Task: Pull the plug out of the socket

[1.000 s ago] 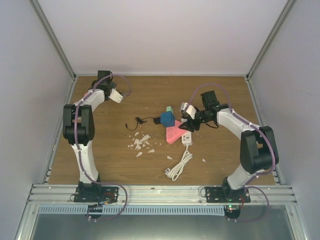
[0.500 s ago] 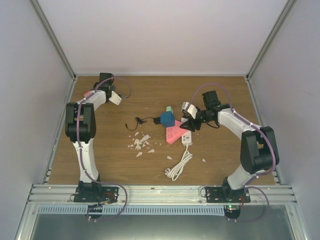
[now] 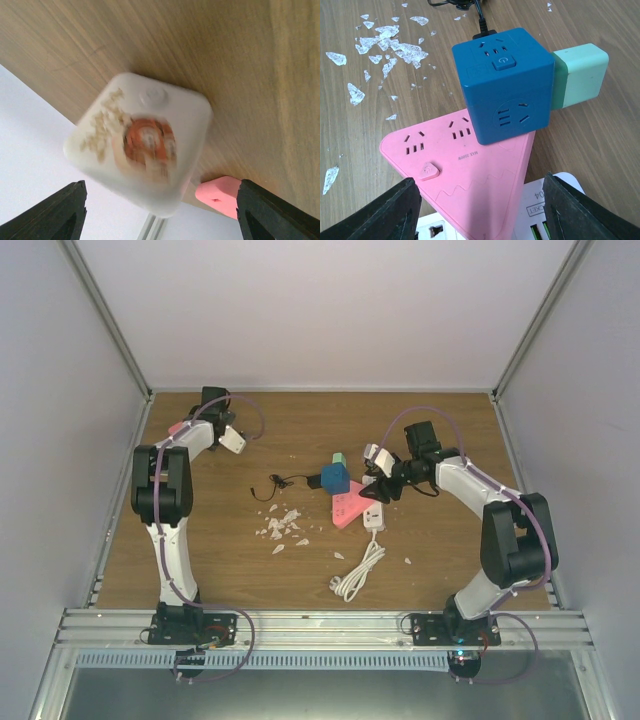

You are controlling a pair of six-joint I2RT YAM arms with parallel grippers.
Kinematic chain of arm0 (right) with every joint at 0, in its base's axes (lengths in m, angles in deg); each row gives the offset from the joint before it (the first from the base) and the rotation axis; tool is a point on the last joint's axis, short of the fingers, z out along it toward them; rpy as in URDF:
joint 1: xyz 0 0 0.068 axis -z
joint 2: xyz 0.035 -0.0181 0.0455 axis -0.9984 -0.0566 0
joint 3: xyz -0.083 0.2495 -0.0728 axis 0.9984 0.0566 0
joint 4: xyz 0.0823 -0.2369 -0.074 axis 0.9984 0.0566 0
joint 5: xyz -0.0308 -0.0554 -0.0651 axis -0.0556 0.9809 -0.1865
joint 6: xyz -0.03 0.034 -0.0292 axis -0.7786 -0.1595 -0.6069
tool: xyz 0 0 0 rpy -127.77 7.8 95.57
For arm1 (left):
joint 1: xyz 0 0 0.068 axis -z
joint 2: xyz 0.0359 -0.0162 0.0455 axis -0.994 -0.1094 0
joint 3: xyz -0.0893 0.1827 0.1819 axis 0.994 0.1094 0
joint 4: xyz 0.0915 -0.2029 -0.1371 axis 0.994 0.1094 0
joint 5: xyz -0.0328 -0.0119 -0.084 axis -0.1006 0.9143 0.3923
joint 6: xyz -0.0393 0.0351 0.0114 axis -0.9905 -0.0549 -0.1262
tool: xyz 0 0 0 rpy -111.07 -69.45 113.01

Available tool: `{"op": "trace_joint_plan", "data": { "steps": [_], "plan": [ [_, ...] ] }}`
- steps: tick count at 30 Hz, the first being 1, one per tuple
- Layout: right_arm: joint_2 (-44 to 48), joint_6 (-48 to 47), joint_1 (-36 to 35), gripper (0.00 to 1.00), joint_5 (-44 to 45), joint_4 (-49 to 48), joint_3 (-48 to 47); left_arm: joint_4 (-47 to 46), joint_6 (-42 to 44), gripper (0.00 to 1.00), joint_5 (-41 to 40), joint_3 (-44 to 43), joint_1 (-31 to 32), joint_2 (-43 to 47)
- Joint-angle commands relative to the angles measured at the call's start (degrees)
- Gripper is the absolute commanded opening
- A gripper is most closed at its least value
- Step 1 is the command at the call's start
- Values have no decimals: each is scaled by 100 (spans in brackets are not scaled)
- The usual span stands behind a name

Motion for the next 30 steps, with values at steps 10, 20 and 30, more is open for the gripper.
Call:
{"op": "trace_joint_plan", "data": {
  "steps": [10,20,30],
  "plan": [
    [-75,-18,38,69,-89,-49,-252,736,728,92,452,-7,35,689],
    [-85,22,39,72,-340,-132,-430,2394,-1251,93,1512,-1144,17,796],
    [-439,-536,-67,79,-463,-51,-968,2982,-3091,92,3188,-1139,224,1252]
  ]
}}
